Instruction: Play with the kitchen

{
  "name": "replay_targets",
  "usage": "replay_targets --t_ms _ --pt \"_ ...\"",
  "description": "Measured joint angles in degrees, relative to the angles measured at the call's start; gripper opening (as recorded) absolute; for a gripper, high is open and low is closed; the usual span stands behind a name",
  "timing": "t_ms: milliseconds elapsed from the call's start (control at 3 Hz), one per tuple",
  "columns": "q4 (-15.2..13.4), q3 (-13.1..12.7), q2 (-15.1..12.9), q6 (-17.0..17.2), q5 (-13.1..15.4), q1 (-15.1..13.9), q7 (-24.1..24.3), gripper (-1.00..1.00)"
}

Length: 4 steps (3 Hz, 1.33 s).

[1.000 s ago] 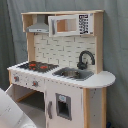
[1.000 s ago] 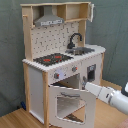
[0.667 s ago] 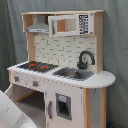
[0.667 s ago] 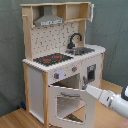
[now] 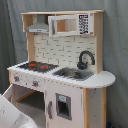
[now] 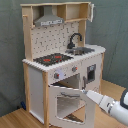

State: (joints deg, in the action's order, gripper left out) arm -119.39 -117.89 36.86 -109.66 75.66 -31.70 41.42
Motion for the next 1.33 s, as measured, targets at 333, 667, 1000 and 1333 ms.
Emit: replay_targets --t_ms 333,667,1000,1333 --pt "0.0 -2.4 1.2 -0.1 0.0 -1.9 5.6 1.0" --pt "0.2 -4.4 2.2 -0.2 0.0 -3.6 10.6 1.0" --pt "0.5 -6.6 3.1 -0.4 0.0 -5.3 16.7 1.0" --pt "0.6 -8.1 3.6 -0.5 -0.2 -6.5 22.1 1.0"
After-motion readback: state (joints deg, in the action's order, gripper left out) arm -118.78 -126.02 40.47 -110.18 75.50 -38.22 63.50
